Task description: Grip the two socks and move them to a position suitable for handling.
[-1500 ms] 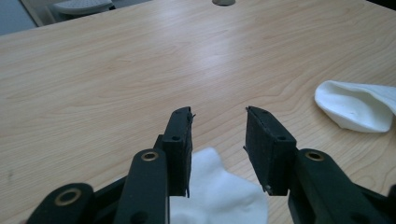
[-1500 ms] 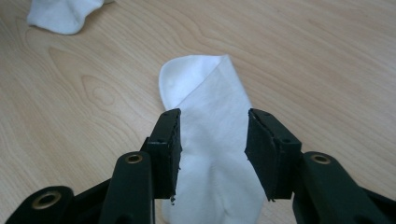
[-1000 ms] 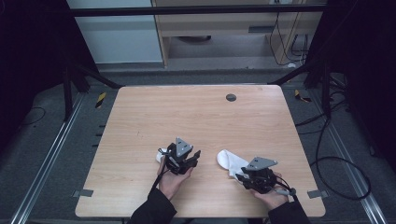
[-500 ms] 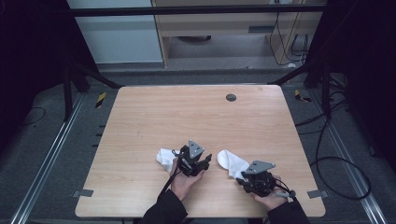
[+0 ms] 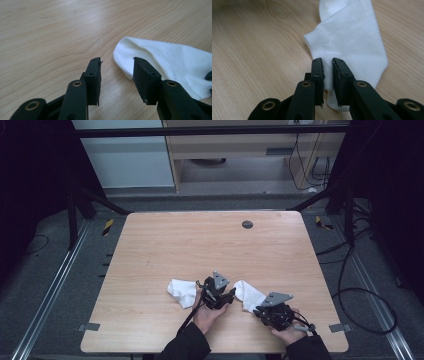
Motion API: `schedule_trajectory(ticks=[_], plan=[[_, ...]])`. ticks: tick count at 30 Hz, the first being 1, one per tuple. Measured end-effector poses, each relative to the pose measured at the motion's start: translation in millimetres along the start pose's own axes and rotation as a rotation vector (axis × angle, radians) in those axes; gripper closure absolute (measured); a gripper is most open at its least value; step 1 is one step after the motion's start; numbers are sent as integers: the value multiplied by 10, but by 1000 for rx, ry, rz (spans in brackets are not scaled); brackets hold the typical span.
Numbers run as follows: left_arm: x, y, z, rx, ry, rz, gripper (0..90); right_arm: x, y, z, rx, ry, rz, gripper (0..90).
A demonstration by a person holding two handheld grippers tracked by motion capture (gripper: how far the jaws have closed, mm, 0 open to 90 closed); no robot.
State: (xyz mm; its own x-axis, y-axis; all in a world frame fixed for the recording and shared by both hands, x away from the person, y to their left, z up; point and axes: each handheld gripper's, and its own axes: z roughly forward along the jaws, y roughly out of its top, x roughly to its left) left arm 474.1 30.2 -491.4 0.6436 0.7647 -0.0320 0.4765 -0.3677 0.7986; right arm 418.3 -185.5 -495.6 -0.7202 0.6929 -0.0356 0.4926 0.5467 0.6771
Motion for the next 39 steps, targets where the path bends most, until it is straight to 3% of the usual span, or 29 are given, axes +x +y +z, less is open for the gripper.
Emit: schedule_trajectory(ticks=[7,12,16,23,31,34,39], plan=[[-64,3,112,38,-10,5,604,-2,2,0,3,1,-2,820],[-58,-17,172,70,-21,-10,680,-5,4,0,4,1,-4,826],[-71,-24,178,73,-35,-17,798,-6,5,-1,5,3,-3,828],[-83,-13,178,76,-28,-17,886,2,8,-3,1,10,1,833],[-49,-26,135,79,-39,-19,889,-33,61,-109,-101,-5,21,838],[-26,-41,103,84,-43,-8,890,-95,100,-175,-176,-20,67,840],[-5,-55,75,84,-45,0,890,-175,152,-221,-247,-49,136,840]])
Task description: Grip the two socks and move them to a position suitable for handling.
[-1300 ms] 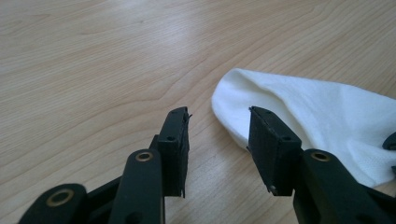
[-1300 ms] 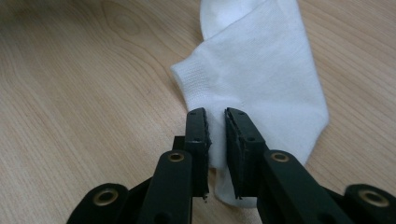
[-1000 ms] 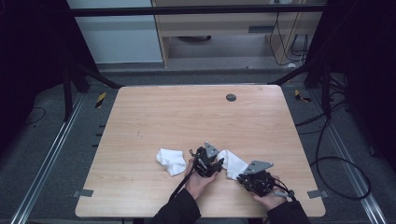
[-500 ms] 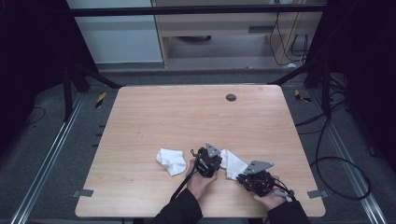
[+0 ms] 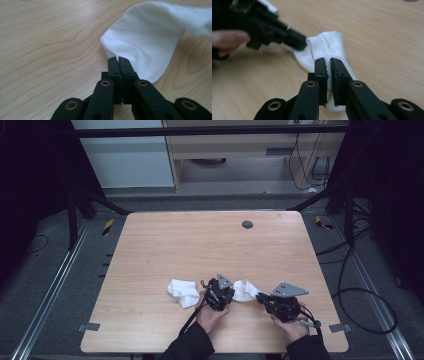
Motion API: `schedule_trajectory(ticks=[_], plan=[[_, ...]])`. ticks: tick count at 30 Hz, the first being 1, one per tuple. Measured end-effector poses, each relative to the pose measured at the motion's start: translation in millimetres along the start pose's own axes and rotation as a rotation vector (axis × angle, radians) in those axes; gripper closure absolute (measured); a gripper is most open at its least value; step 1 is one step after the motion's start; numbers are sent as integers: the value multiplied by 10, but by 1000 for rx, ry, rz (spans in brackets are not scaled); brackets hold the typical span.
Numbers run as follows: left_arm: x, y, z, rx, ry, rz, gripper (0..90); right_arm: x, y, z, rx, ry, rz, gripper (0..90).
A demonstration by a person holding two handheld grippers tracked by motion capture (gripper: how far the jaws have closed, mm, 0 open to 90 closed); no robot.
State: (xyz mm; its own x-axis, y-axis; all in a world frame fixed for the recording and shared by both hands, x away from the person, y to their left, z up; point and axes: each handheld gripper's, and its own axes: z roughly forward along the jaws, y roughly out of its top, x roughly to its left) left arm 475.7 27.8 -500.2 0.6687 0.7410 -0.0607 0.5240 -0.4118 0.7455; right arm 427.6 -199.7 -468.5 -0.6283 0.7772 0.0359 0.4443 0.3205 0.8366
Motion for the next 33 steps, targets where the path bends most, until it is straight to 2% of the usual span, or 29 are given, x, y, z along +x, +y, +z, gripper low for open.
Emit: schedule_trajectory(ticks=[1,2,3,8,11,14,17,20,24,29,33], plan=[[5,-4,-9,2,-1,4,890,-36,33,4,-27,-24,26,840],[11,-9,-18,2,-1,8,890,-36,33,4,-27,-24,26,840],[16,-13,-28,2,0,10,890,-73,58,19,-44,-51,43,840],[55,-24,-102,5,-5,22,890,-147,85,55,-51,-87,84,839],[86,-26,-152,1,2,25,890,-213,97,52,-56,-90,133,837],[105,-38,-171,6,8,34,890,-248,93,64,-54,-94,155,835],[102,-60,-174,16,11,45,890,-313,79,110,-39,-86,213,831],[104,-83,-178,19,8,50,890,-346,69,136,-36,-86,235,830],[114,-110,-186,32,10,59,890,-395,52,187,-12,-99,252,822],[143,-123,-201,38,9,56,890,-425,34,260,13,-126,238,813],[145,-125,-196,38,9,53,890,-446,15,321,34,-169,211,765]])
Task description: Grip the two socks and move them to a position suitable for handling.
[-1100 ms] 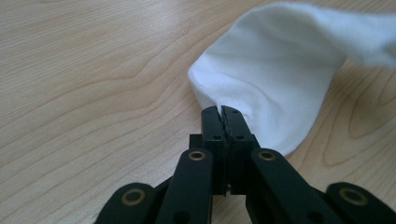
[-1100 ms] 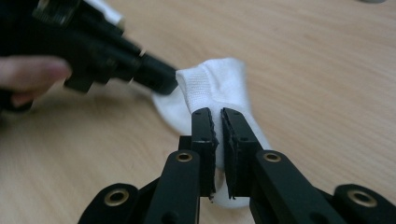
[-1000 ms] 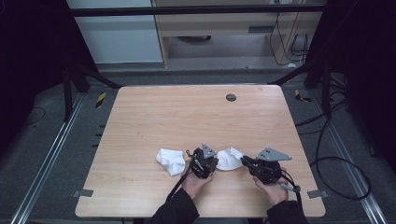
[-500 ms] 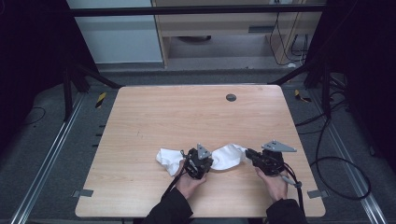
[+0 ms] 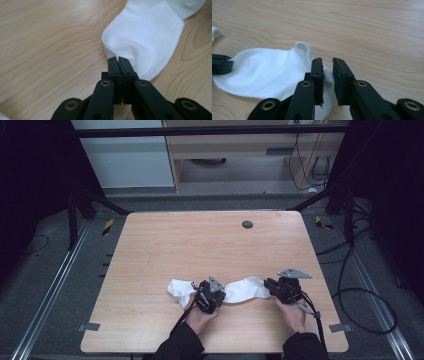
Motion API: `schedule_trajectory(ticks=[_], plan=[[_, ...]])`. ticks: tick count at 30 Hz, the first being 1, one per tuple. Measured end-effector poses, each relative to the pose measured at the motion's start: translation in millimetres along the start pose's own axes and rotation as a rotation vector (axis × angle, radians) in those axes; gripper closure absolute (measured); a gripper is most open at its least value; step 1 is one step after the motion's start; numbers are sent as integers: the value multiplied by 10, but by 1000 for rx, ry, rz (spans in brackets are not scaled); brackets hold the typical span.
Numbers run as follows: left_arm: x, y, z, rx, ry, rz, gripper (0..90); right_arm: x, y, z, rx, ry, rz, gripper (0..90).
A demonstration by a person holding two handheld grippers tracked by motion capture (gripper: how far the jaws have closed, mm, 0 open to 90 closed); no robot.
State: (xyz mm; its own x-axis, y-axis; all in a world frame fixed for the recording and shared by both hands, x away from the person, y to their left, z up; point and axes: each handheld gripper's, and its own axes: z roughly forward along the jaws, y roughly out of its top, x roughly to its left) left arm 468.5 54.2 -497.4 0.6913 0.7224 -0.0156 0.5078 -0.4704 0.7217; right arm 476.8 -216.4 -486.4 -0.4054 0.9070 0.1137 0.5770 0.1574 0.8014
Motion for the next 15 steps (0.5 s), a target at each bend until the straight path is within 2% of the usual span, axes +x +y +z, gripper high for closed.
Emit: schedule_trajectory(ticks=[3,8,10,11,14,15], plan=[[4,-2,0,0,3,-3,889,-46,-3,26,-15,-39,-24,701],[0,-7,5,-6,9,-6,886,-87,10,-52,-58,-44,-31,649],[2,-12,6,-9,12,-8,878,-118,-2,-75,-57,-39,-42,615],[3,-13,7,-10,17,-9,862,-133,-17,-76,-49,-36,-49,605],[21,-11,7,-21,25,-16,701,-161,-91,-69,-7,-23,-58,590],[28,-9,4,-29,31,-18,701,-161,-91,-69,-7,-23,-58,590]])
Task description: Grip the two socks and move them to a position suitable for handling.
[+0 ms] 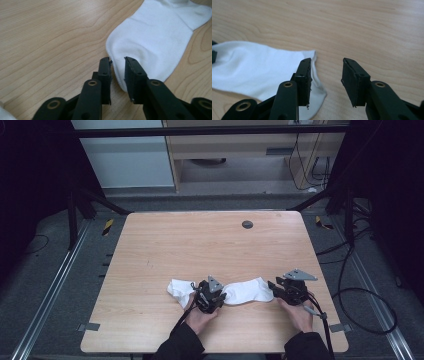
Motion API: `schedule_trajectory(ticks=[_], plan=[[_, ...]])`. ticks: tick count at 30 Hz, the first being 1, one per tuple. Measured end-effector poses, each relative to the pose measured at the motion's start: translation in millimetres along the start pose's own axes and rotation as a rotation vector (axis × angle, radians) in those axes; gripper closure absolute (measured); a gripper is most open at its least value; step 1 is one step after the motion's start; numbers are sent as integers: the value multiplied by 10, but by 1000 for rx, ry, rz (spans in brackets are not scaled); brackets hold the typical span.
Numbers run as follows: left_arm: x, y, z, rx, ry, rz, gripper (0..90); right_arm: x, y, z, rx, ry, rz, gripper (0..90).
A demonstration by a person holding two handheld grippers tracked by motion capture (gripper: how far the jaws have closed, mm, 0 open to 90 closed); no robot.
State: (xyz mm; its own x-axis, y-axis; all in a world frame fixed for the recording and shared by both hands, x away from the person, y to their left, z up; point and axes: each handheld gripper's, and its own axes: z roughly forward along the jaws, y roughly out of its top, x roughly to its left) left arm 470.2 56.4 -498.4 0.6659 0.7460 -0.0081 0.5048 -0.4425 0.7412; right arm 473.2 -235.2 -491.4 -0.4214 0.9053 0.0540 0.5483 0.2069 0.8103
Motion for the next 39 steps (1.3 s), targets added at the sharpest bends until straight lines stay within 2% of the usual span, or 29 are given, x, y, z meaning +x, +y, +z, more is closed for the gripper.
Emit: schedule_trajectory(ticks=[3,6,8,10,11,12,13,14,15,16,19,20,21,22,25,34,39], plan=[[12,12,-10,-12,10,-2,654,2,-34,18,25,7,-8,593],[17,26,7,-7,14,0,663,9,-46,57,46,18,-23,608],[19,36,27,0,13,-8,727,25,-51,110,78,24,-22,641],[22,38,48,12,16,-12,758,26,-53,127,85,24,-24,663],[25,37,59,16,16,-16,779,29,-53,141,95,27,-20,688],[31,39,62,16,12,-21,838,34,-47,155,105,37,-9,737],[31,44,59,18,16,-26,838,34,-47,155,105,37,-9,737],[28,48,57,21,20,-24,883,38,-38,154,104,39,-22,797],[26,51,57,23,19,-24,883,38,-38,154,104,39,-22,797],[25,53,55,26,19,-24,886,49,-33,148,109,35,-21,833],[32,61,28,23,6,-27,889,65,-4,110,89,39,-24,862],[40,67,8,22,2,-25,890,86,31,60,61,47,-17,864],[46,72,-16,19,-3,-29,890,86,31,60,61,47,-17,864],[56,79,-45,16,-2,-26,890,111,66,4,30,59,-16,865],[80,85,-141,4,-2,-29,891,167,94,-63,4,73,-21,864],[102,54,-446,0,12,6,890,392,97,-196,-16,110,-57,864],[124,-37,-579,9,34,31,890,566,80,-198,2,140,-78,864]])
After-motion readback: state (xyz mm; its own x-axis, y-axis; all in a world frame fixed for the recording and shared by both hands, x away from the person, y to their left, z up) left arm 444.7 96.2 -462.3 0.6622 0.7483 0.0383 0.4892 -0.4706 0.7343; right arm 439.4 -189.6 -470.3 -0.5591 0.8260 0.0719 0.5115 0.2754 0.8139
